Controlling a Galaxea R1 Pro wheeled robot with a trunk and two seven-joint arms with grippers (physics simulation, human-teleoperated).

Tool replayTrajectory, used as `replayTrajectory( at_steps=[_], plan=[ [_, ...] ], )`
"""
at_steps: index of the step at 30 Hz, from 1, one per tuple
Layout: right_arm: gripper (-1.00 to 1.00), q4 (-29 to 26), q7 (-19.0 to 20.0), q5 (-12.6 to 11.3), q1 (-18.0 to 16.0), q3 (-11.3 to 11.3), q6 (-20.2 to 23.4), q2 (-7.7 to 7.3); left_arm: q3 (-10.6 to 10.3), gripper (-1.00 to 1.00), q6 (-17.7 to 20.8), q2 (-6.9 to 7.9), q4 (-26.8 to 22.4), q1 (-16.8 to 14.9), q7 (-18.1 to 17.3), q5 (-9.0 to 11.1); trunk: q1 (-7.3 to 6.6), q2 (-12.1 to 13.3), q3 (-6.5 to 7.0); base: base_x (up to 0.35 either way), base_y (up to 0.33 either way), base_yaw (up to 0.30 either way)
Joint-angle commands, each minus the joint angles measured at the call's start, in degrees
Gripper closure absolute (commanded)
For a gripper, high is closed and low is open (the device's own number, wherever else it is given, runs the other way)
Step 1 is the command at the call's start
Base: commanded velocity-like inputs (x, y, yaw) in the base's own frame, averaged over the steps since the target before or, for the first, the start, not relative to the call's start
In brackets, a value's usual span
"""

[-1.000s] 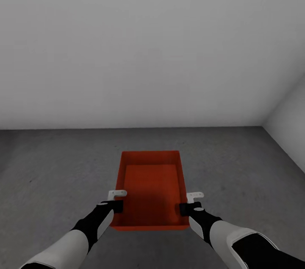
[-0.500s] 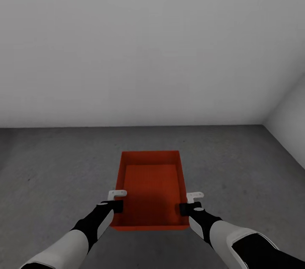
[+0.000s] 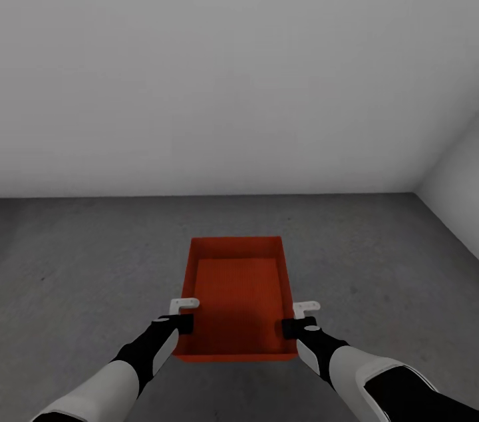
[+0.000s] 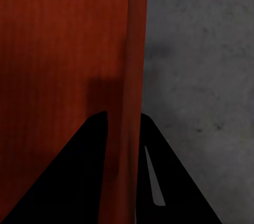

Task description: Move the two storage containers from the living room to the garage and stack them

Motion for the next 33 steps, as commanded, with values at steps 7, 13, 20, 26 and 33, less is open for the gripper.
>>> replayTrajectory(
  at_steps=[7,13,20,26,33],
  plan=[
    [1.0,0.2,0.0,-0.9,0.0,-0.4,-0.2,0.1,0.9,1.0,0.4,-0.53,-1.2,0.0,0.8,-0.3,0.44,-0.8,-0.4,0.0,0.0,0.019],
    [1.0,0.2,0.0,-0.9,0.0,-0.5,-0.2,0.07,0.9,1.0,0.4,-0.53,-1.2,0.0,0.8,-0.3,0.44,-0.8,-0.4,0.0,0.0,0.066],
    [1.0,0.2,0.0,-0.9,0.0,-0.5,-0.2,0.06,0.9,1.0,0.4,-0.53,-1.2,0.0,0.8,-0.3,0.66,-1.2,-0.58,0.0,0.0,0.006],
    [1.0,0.2,0.0,-0.9,0.0,-0.4,-0.2,0.06,0.9,1.0,0.4,-0.53,-1.2,0.0,0.8,-0.3,1.98,-3.6,-1.66,0.0,0.0,0.0],
    [1.0,0.2,0.0,-0.9,0.0,-0.5,-0.2,0.06,0.9,1.0,0.4,-0.53,-1.2,0.0,0.8,-0.3,2.41,-4.4,-2.02,0.0,0.0,0.0]
  ],
)
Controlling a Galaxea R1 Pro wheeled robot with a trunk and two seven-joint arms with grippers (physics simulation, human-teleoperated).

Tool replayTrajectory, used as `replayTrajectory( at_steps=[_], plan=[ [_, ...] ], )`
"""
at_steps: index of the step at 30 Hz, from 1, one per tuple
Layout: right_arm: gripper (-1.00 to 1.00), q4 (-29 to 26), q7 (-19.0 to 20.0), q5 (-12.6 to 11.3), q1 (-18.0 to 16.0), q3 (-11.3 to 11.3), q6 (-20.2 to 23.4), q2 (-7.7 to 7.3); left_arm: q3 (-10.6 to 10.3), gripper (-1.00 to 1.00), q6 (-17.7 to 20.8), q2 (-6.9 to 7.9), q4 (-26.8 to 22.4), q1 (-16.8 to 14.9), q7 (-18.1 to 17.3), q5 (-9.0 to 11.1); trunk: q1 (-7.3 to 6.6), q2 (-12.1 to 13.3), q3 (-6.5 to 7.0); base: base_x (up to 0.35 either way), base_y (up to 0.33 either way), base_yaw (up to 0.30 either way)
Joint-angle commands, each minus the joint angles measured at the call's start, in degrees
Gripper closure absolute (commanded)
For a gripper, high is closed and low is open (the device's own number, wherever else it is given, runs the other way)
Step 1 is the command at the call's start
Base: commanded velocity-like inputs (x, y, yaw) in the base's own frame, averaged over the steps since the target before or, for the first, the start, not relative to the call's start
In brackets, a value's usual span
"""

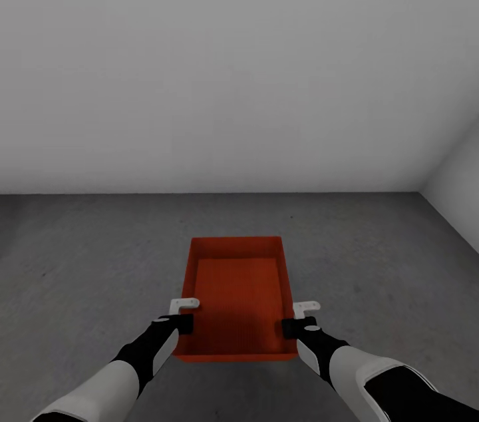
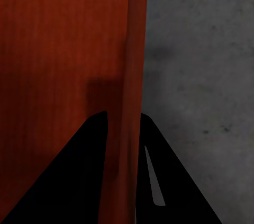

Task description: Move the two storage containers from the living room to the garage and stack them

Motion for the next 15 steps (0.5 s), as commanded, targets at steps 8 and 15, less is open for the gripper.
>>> replayTrajectory(
  at_steps=[8,15],
  plan=[
    [1.0,0.2,-0.1,-1.0,0.0,-0.4,-0.3,0.09,0.9,1.0,0.3,-0.51,-1.1,0.0,0.8,-0.3,-0.01,0.0,-0.04,0.0,0.0,0.0],
    [1.0,0.2,-0.1,-1.0,0.0,-0.4,-0.3,0.09,0.9,1.0,0.3,-0.51,-1.1,0.0,0.8,-0.3,0.65,-1.2,-0.58,0.0,0.0,0.0]
  ],
)
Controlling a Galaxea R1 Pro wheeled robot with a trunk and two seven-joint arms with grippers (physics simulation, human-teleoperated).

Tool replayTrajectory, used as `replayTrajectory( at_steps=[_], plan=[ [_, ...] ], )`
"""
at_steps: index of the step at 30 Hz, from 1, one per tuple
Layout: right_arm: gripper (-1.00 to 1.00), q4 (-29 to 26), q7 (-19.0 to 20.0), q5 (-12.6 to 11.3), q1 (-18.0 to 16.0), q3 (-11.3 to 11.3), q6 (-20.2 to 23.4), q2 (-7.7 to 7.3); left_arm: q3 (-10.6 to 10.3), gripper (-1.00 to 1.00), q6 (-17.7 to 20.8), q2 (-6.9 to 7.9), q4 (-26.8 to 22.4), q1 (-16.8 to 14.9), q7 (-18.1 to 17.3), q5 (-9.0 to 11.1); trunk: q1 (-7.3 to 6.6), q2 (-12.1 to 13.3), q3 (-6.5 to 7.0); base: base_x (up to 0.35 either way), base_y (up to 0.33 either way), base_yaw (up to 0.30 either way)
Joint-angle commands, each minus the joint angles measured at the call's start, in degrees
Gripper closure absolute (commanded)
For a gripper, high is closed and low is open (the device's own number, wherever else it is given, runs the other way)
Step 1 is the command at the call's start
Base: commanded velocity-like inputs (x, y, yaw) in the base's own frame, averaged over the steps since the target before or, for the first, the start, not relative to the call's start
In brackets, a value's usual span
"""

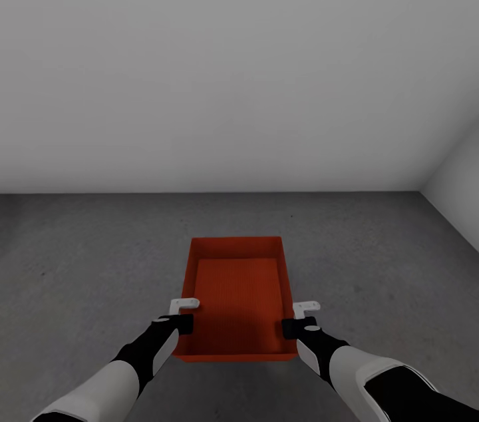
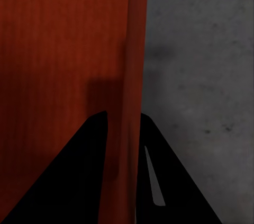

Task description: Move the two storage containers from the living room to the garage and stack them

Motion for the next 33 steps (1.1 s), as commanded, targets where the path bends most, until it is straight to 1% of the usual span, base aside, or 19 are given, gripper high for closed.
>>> replayTrajectory(
  at_steps=[1,33],
  plan=[
    [1.0,0.2,-0.1,-0.9,0.0,-0.5,-0.3,0.09,0.8,1.0,0.3,-0.5,-1.2,0.0,0.8,-0.3,0.22,-0.4,-0.23,0.0,0.0,0.0],
    [1.0,0.2,-0.1,-0.9,0.0,-0.4,-0.2,0.09,0.8,1.0,0.3,-0.5,-1.2,0.0,0.8,-0.3,7.25,-13.3,-5.97,0.0,0.0,0.0]
  ],
)
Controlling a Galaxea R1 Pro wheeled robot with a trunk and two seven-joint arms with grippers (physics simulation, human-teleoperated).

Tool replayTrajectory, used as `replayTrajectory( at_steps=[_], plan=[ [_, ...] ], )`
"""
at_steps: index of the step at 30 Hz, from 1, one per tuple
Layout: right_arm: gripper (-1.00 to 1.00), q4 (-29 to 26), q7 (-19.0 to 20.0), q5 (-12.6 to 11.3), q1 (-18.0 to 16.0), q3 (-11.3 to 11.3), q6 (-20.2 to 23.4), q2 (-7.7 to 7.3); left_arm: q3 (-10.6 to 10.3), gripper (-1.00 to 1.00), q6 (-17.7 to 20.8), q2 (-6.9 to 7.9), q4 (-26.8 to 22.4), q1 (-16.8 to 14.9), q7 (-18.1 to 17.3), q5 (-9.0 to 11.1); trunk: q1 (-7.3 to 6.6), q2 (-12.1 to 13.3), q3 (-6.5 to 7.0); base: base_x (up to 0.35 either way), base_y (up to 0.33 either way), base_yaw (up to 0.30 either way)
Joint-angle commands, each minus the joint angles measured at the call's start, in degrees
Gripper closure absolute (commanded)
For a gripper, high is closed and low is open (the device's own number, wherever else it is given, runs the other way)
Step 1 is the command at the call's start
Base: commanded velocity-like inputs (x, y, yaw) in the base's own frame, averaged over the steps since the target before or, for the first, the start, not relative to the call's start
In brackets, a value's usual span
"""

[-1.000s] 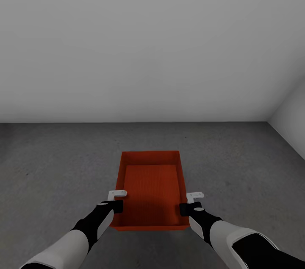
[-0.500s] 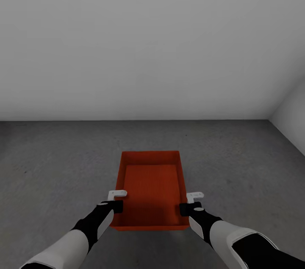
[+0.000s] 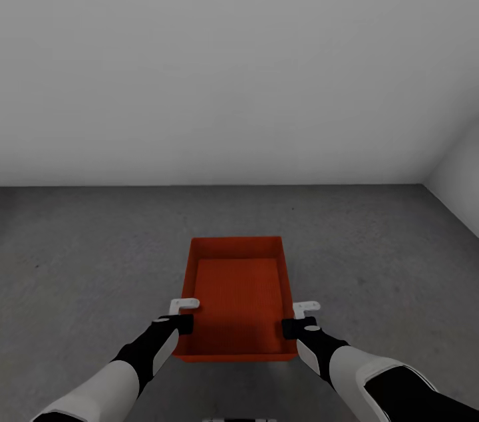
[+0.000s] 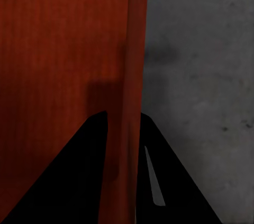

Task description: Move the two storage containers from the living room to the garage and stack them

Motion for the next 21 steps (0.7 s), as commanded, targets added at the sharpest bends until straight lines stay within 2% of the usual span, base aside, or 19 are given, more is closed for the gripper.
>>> replayTrajectory(
  at_steps=[1,6,16,21],
  plan=[
    [1.0,0.2,-0.1,-0.9,0.0,-0.4,-0.3,0.09,0.8,1.0,0.3,-0.5,-1.2,0.0,0.8,-0.3,0.21,-0.4,-0.23,0.0,0.0,0.0],
    [1.0,0.2,-0.1,-0.9,0.0,-0.5,-0.3,0.09,0.8,1.0,0.3,-0.5,-1.2,0.0,0.8,-0.3,1.31,-2.4,-1.12,0.0,0.0,0.0],
    [1.0,0.2,-0.1,-0.9,0.0,-0.5,-0.3,0.09,0.8,1.0,0.3,-0.5,-1.2,0.0,0.8,-0.3,1.31,-2.4,-1.12,0.0,0.0,0.0],
    [1.0,0.2,-0.1,-0.9,0.0,-0.5,-0.3,0.09,0.8,1.0,0.3,-0.5,-1.2,0.0,0.8,-0.3,2.41,-4.4,-2.02,0.0,0.0,0.0]
  ],
)
